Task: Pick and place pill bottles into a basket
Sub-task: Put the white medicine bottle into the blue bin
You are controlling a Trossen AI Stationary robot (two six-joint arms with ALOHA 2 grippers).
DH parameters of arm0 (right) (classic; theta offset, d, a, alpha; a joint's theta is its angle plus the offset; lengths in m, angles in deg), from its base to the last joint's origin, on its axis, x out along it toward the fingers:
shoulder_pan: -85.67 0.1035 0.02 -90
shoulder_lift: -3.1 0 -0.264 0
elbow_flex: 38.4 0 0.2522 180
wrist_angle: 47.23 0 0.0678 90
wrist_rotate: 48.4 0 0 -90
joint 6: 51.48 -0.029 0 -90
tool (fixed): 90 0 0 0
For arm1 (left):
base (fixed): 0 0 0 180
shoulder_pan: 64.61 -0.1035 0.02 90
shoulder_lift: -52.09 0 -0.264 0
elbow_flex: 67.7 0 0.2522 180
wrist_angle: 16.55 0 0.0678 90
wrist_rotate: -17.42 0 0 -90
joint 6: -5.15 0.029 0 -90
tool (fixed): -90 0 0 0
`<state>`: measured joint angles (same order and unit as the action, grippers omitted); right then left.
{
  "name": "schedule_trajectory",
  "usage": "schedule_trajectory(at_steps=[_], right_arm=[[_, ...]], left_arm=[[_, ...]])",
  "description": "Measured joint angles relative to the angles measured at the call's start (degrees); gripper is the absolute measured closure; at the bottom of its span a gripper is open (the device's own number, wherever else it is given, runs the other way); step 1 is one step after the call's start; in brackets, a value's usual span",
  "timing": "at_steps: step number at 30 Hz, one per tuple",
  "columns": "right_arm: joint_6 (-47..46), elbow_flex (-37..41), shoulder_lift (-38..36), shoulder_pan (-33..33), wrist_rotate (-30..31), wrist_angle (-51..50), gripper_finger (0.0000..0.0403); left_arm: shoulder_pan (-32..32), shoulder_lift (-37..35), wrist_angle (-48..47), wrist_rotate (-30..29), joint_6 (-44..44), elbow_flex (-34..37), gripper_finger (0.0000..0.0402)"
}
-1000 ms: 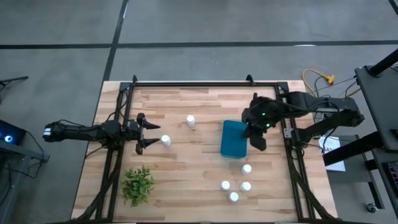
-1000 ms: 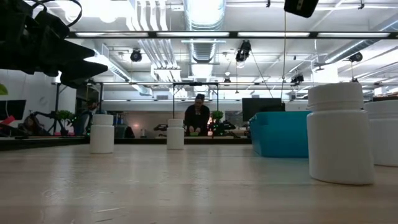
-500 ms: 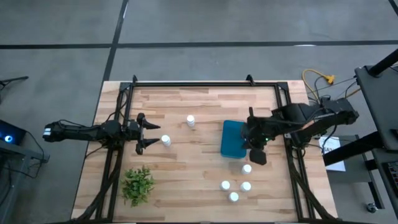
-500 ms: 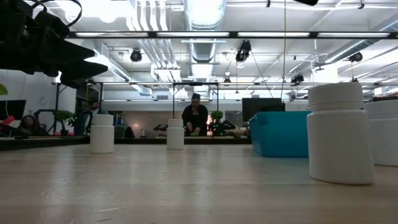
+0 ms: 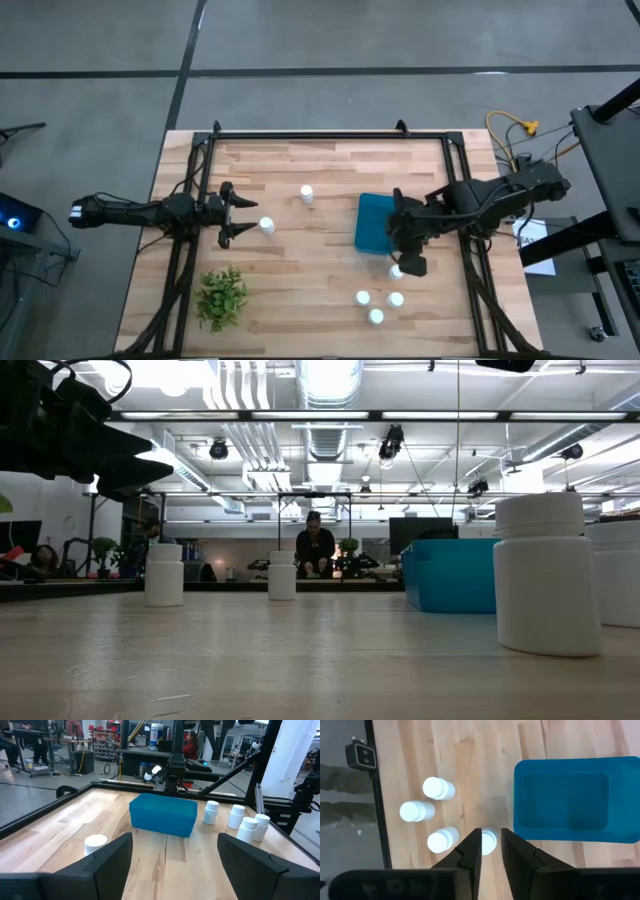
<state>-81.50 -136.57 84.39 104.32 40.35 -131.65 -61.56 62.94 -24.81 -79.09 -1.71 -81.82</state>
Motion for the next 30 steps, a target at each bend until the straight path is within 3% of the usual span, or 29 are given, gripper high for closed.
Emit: schedule_trajectory(at_steps=[18, 30], right_arm=[[-2.76, 0.2, 3.85, 2.36, 4.85, 0.41, 0.0272], [-10.61, 0.57, 7.09, 7.54, 5.3, 0.07, 0.0182]], left_arm=[[-0.07, -0.04, 0.02, -0.01, 0.01, 0.0, 0.0127], [-0.04, 0.11, 0.0, 0.0, 0.01, 0.0, 0.0127]])
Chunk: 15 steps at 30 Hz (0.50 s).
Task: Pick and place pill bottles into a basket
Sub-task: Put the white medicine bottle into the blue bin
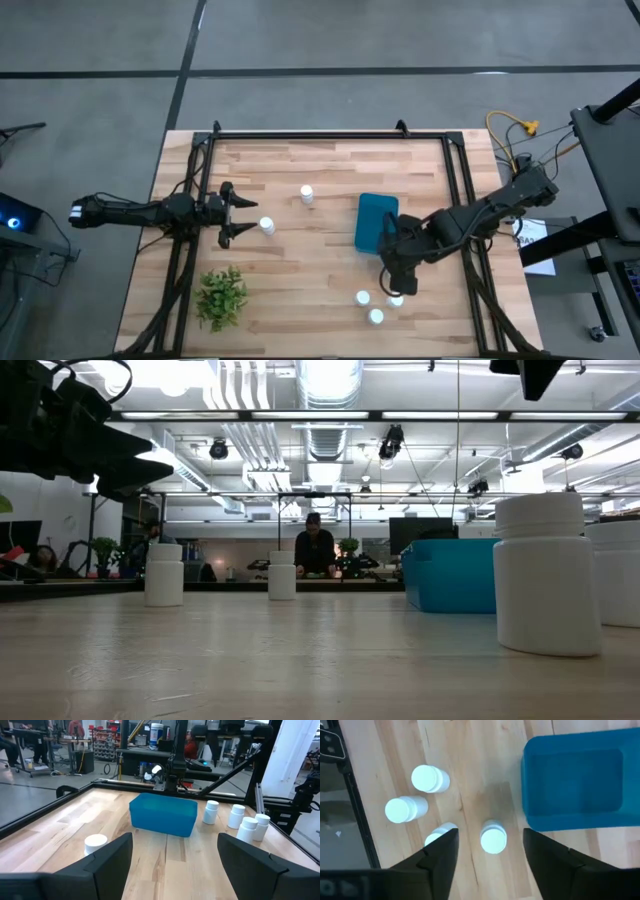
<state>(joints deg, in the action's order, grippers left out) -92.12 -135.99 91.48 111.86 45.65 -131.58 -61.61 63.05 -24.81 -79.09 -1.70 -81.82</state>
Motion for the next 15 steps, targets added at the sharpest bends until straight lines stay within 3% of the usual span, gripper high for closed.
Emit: schedule_trajectory(at_steps=[15], right_arm=[[-3.81, 9.61, -0.94, 1.75, -1.57, 4.75, 0.0104]], left_arm=[[0.0, 0.3, 0.01, -0.01, 0.01, 0.0, 0.0127]])
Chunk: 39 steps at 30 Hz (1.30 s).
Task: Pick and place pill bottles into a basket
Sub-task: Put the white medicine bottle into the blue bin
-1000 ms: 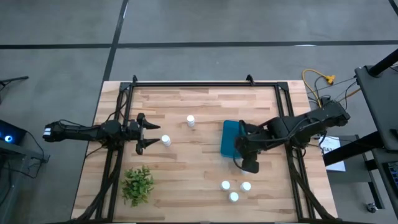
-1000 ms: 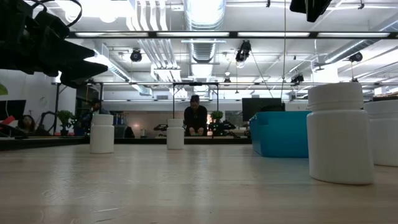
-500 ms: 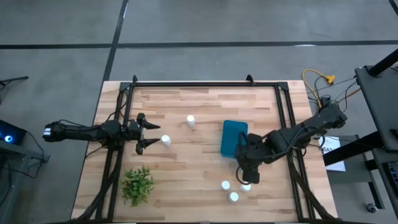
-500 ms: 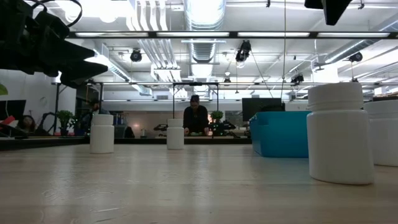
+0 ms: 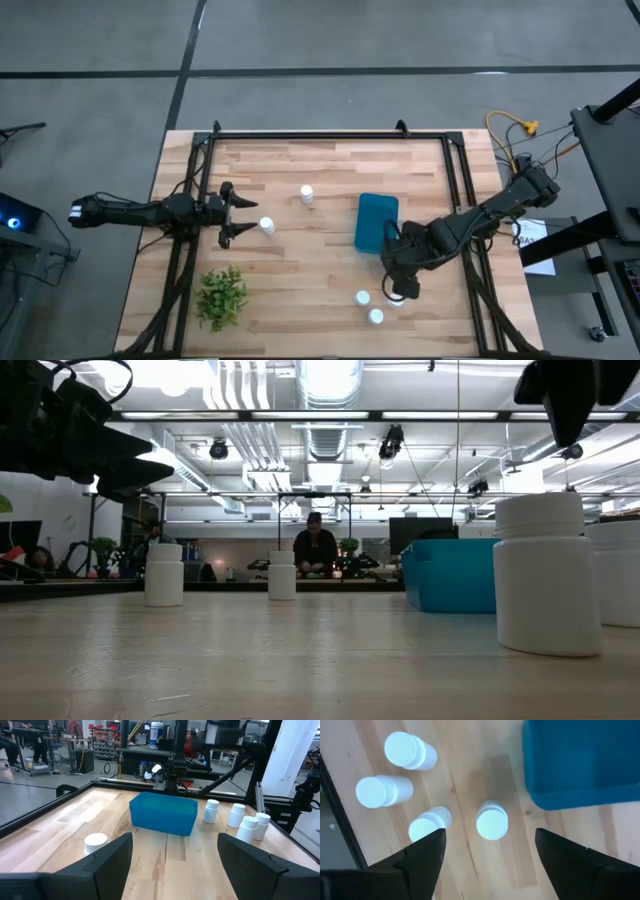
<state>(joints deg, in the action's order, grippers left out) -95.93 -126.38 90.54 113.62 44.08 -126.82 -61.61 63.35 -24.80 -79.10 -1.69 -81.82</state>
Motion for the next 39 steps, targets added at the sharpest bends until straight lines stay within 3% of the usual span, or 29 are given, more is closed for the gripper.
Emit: schedule_trajectory(at_steps=[7, 39], right_arm=[[-1.66, 6.59, -0.65, 0.34, -1.77, 8.98, 0.0106], [-3.54, 21.3, -1.22, -2.76, -3.14, 21.33, 0.0118]], left_arm=[[0.0, 0.12, -0.01, 0.0, 0.01, 0.0, 0.0127], [-0.02, 0.29, 0.03, 0.01, 0.01, 0.0, 0.0127]])
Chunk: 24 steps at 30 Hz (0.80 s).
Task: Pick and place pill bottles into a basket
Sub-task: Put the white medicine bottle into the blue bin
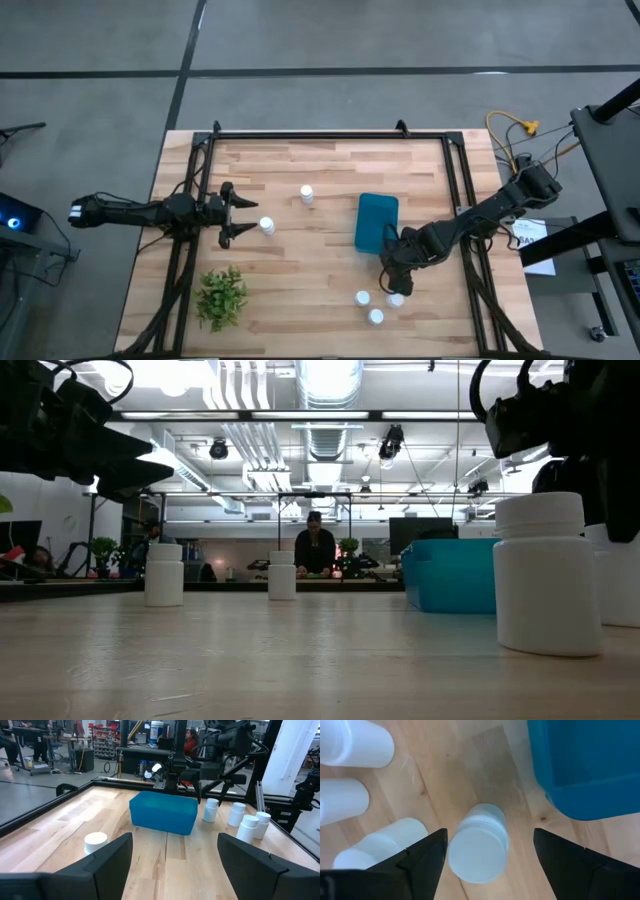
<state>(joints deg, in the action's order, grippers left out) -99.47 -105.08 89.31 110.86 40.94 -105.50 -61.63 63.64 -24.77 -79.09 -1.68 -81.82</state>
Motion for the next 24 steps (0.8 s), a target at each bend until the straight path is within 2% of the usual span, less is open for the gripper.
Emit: schedule_trajectory(at_steps=[24], right_arm=[[0.59, 0.1, 0.04, 0.02, 0.26, 0.62, 0.0128]], left_arm=[[0.02, 0.05, -0.02, 0.0, 0.0, 0.0, 0.0127]])
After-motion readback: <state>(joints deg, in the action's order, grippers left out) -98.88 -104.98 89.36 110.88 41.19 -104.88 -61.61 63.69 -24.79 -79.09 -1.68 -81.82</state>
